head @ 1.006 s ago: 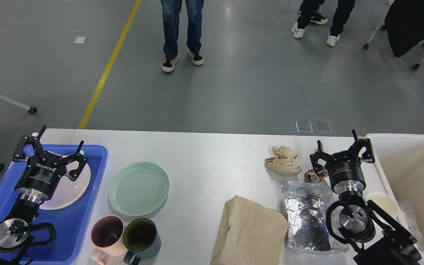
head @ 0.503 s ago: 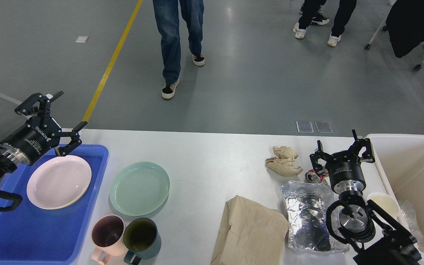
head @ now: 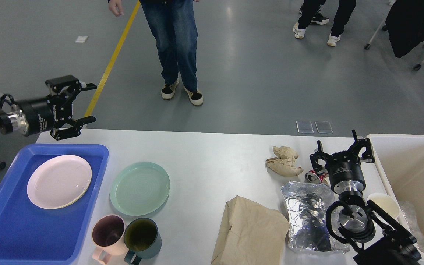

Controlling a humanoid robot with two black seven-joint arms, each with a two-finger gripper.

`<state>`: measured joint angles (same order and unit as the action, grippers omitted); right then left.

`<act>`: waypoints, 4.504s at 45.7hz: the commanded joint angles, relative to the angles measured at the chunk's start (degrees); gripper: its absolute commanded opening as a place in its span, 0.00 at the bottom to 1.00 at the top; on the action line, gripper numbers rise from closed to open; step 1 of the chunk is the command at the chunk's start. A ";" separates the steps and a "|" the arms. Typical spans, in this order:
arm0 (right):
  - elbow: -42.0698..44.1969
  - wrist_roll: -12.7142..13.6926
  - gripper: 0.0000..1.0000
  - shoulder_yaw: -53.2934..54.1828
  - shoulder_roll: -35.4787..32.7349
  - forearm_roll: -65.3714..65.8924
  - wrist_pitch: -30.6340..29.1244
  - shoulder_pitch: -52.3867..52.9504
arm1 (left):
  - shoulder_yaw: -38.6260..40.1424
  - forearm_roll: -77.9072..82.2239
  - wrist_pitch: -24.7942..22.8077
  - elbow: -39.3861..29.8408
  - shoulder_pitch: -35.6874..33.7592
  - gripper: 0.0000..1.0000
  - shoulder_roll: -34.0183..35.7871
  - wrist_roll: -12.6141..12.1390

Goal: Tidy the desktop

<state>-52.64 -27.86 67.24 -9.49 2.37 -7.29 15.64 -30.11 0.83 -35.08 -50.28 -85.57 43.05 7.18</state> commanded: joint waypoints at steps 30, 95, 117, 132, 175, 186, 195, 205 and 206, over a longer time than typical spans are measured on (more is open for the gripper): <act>0.00 0.00 1.00 0.00 0.00 0.00 0.08 0.00 | -48.47 -10.14 -8.25 -36.81 -61.29 0.97 -34.17 -0.06; 0.00 0.00 1.00 0.00 -0.09 0.00 -0.01 0.00 | -60.77 -15.16 -3.86 -39.55 -37.40 0.97 -32.77 -3.75; 0.00 0.00 1.00 0.00 -0.09 0.00 0.08 0.00 | -56.56 -6.82 17.94 -37.17 -17.44 0.93 -28.11 -4.54; 0.00 0.00 1.00 0.00 0.00 0.00 -0.01 0.00 | -52.34 -4.26 20.84 -34.27 -11.82 0.87 -27.93 -4.37; 0.00 0.00 1.00 0.00 0.00 0.00 -0.01 0.00 | -46.62 0.66 22.51 -29.35 -1.36 0.00 -26.88 -4.72; 0.00 0.00 1.00 0.00 0.00 0.00 0.08 0.00 | -48.02 -1.01 21.64 -30.49 -3.02 0.00 -24.68 -5.51; 0.00 0.00 1.00 0.00 0.00 0.00 -0.01 0.00 | -52.42 -0.66 14.96 -31.63 -10.14 0.00 -21.70 -8.06; 0.00 0.00 1.00 0.00 0.00 0.00 -0.01 0.00 | -56.99 -0.92 2.49 -32.60 -23.40 0.00 -19.76 -8.06; 0.00 0.00 1.00 0.00 0.00 0.00 -0.01 0.00 | -57.43 -0.83 0.91 -32.78 -24.98 0.00 -19.67 -8.06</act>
<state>-52.64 -27.86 67.24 -9.49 2.37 -7.27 15.64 -85.38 0.10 -27.45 -82.45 -103.41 22.71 -0.84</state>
